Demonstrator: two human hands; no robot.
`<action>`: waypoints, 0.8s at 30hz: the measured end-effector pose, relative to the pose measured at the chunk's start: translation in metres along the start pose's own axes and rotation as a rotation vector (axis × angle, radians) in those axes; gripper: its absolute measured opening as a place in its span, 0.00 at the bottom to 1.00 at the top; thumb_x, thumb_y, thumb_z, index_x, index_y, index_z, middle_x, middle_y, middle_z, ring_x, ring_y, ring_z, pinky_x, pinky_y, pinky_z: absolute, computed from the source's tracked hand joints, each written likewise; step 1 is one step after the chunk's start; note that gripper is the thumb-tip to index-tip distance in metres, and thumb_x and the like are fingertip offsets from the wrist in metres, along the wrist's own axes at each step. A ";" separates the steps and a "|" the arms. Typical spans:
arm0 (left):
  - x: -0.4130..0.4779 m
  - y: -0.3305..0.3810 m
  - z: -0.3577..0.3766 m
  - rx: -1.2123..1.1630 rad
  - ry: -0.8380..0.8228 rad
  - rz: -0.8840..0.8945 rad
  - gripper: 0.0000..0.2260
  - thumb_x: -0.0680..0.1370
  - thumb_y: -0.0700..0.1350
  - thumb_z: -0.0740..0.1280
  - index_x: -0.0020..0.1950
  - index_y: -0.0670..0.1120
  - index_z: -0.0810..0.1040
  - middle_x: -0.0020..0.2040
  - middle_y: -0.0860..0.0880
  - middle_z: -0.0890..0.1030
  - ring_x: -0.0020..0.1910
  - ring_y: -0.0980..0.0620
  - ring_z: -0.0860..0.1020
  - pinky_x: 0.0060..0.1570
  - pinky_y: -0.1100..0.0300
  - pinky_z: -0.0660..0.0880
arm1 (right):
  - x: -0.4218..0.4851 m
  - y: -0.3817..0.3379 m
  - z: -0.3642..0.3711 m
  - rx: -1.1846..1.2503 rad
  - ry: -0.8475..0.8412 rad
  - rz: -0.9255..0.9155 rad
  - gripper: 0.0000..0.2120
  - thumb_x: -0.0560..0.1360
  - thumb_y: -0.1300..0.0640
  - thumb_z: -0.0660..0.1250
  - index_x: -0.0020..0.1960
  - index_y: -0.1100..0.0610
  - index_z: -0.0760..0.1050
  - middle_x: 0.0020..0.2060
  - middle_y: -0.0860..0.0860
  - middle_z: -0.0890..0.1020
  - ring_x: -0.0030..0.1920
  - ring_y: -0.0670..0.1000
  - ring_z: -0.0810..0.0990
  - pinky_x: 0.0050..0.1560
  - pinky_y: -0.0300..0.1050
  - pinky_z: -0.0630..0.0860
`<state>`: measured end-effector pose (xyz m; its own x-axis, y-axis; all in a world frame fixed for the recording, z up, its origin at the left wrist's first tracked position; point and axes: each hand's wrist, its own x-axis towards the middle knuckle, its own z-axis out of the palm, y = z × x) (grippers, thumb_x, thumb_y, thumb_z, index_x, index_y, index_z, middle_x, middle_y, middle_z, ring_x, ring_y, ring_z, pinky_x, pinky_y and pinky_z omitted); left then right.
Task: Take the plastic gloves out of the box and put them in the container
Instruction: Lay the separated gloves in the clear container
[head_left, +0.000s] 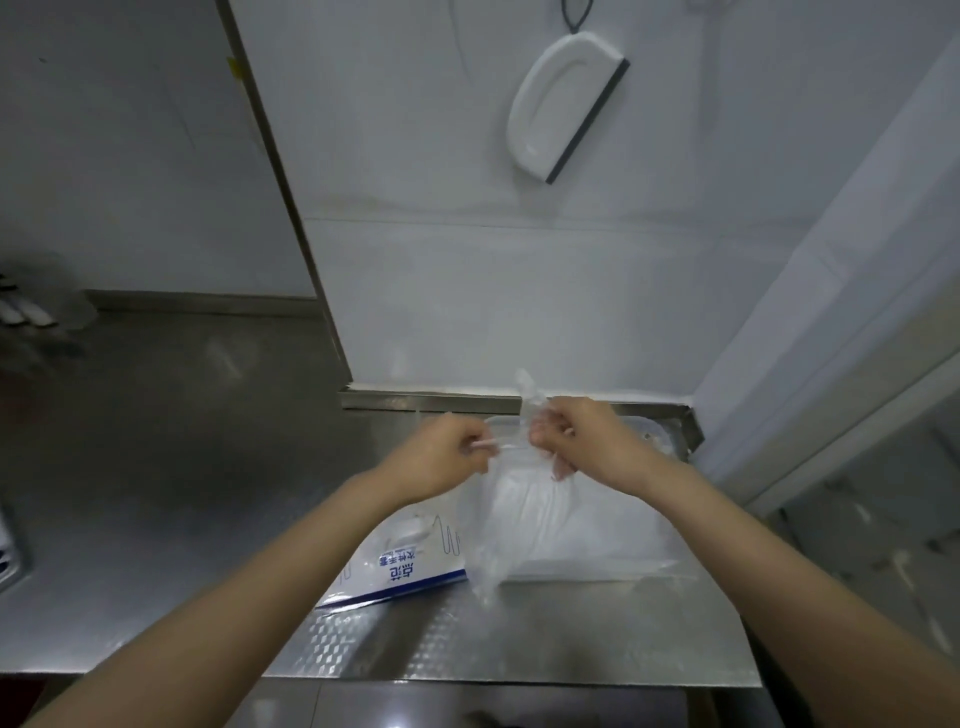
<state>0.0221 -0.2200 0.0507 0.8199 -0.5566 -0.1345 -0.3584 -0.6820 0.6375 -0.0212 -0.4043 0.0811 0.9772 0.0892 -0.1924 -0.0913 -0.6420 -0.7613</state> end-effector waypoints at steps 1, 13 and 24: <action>0.002 -0.002 -0.002 0.056 0.014 -0.017 0.05 0.77 0.41 0.66 0.48 0.42 0.81 0.43 0.48 0.81 0.42 0.52 0.77 0.42 0.62 0.71 | -0.002 0.004 -0.003 0.013 -0.003 0.043 0.08 0.77 0.64 0.64 0.39 0.59 0.70 0.33 0.53 0.77 0.24 0.45 0.77 0.27 0.35 0.73; -0.008 0.069 0.034 0.117 0.059 0.149 0.42 0.69 0.58 0.72 0.76 0.52 0.53 0.73 0.52 0.61 0.71 0.53 0.60 0.71 0.54 0.57 | 0.005 0.009 -0.023 0.363 0.320 0.233 0.09 0.78 0.62 0.63 0.56 0.60 0.67 0.32 0.56 0.81 0.28 0.52 0.80 0.32 0.45 0.81; 0.013 0.060 -0.012 -0.420 0.089 0.063 0.12 0.75 0.29 0.62 0.44 0.45 0.79 0.39 0.49 0.82 0.34 0.64 0.79 0.43 0.70 0.74 | -0.009 0.027 -0.048 -0.018 0.446 -0.105 0.27 0.73 0.51 0.70 0.68 0.58 0.66 0.59 0.46 0.74 0.58 0.44 0.73 0.58 0.36 0.67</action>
<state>0.0171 -0.2622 0.0962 0.8442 -0.5351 -0.0314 -0.2109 -0.3853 0.8984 -0.0234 -0.4586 0.0917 0.9682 -0.1799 0.1739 0.0120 -0.6608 -0.7505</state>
